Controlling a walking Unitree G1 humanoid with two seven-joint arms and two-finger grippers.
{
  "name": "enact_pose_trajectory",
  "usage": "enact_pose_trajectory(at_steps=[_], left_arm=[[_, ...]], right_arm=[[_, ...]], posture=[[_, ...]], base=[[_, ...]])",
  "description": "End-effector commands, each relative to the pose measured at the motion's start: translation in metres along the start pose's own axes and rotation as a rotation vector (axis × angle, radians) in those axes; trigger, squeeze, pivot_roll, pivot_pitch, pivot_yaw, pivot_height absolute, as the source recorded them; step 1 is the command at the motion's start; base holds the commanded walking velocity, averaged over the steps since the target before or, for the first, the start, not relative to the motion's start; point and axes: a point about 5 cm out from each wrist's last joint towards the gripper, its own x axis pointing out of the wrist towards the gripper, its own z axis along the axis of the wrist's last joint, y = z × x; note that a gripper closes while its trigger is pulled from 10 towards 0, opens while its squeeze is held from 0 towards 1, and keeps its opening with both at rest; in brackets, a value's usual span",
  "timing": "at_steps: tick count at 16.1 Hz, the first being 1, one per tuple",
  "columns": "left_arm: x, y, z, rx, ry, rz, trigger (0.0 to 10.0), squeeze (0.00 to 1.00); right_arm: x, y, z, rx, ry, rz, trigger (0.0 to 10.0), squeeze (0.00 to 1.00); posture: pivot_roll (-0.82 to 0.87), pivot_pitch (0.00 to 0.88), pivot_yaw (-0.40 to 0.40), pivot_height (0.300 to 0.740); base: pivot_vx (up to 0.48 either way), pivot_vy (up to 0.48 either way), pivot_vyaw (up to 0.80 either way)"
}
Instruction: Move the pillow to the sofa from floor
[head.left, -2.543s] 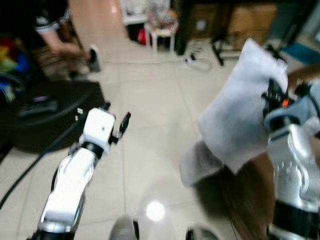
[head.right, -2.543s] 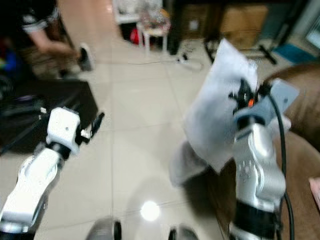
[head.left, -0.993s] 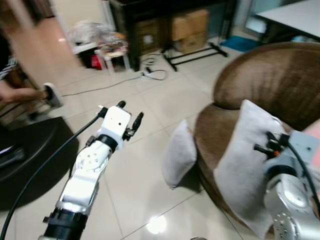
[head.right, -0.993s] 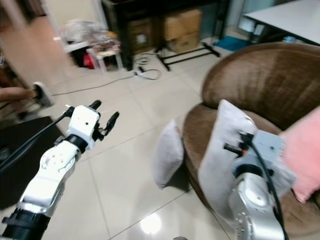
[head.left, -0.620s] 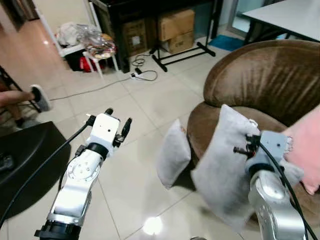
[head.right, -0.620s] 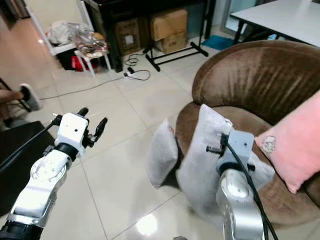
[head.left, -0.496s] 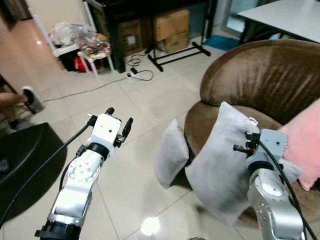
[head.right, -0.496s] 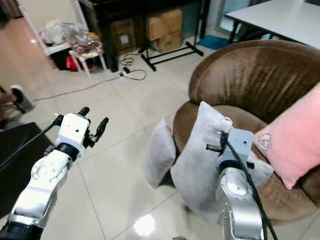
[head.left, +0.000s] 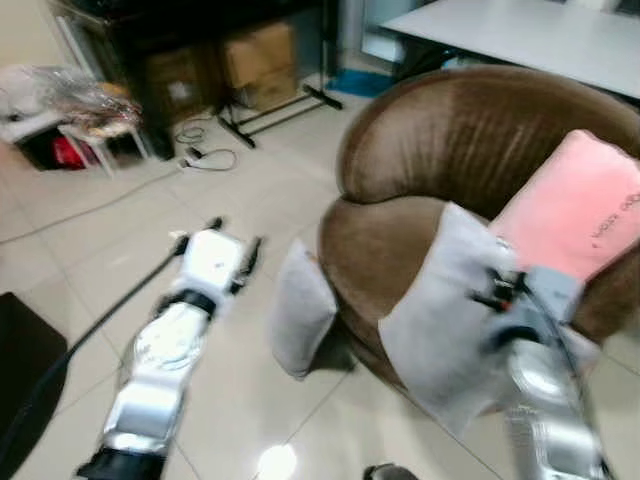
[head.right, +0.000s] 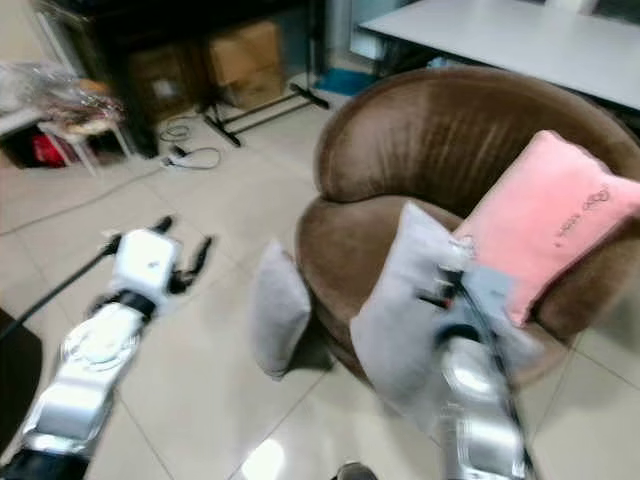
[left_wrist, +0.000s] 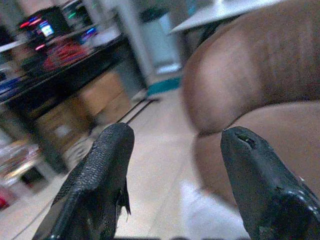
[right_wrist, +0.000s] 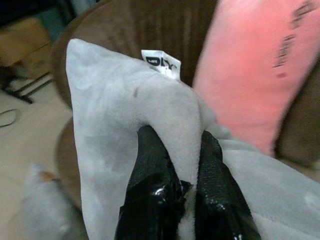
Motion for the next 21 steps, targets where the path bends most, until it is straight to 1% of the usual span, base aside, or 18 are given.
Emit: enact_pose_trajectory(at_steps=[1,2,3,4,5,7,9,15,21], left_arm=[[-0.004,0.008,-0.001,0.005,0.012,0.015,10.0,0.0],[-0.004,0.008,0.0,0.004,0.011,0.014,10.0,0.0],[-0.004,0.008,0.001,-0.002,0.007,0.008,10.0,0.0],[-0.004,0.008,0.002,-0.022,0.001,0.005,10.0,0.0],[-0.004,0.009,0.003,-0.042,-0.004,0.005,10.0,0.0],[-0.004,0.01,0.003,-0.046,-0.005,0.007,10.0,0.0],[-0.004,0.01,0.003,-0.048,-0.002,0.01,10.0,0.0],[-0.003,0.011,0.002,-0.052,0.002,0.009,10.0,0.0],[-0.002,0.013,0.003,-0.051,-0.002,0.015,10.0,0.0]], right_arm=[[0.001,0.014,0.01,0.03,-0.044,0.055,10.0,0.0],[0.001,0.014,0.01,0.028,-0.046,0.057,10.0,0.0],[0.002,0.015,0.011,0.048,-0.043,0.068,10.0,0.0],[0.003,0.017,0.011,0.053,-0.041,0.079,10.0,0.0],[0.003,0.019,0.012,0.034,-0.038,0.092,10.0,0.0],[0.004,0.02,0.011,0.017,-0.035,0.097,10.0,0.0],[0.005,0.019,0.009,0.005,-0.023,0.088,10.0,0.0],[0.009,0.017,0.013,-0.025,-0.034,0.078,10.0,0.0],[0.013,0.023,0.019,-0.037,-0.057,0.093,10.0,0.0]], posture=[[-0.04,0.0,0.041,0.74],[-0.04,0.0,0.039,0.74],[-0.03,0.0,0.032,0.74],[-0.03,0.0,0.029,0.74],[-0.03,0.0,0.026,0.74],[-0.03,0.0,0.025,0.74],[-0.04,0.0,0.023,0.74],[-0.04,0.0,0.021,0.74],[-0.03,0.0,0.015,0.74]], base=[[0.0,0.0,-0.8],[0.0,0.0,-0.8],[0.0,0.0,-0.8],[0.0,0.0,-0.8],[0.0,0.0,-0.8],[0.133,0.0,-0.8],[0.285,0.0,0.0],[0.289,0.0,0.0],[0.294,0.0,0.0]])
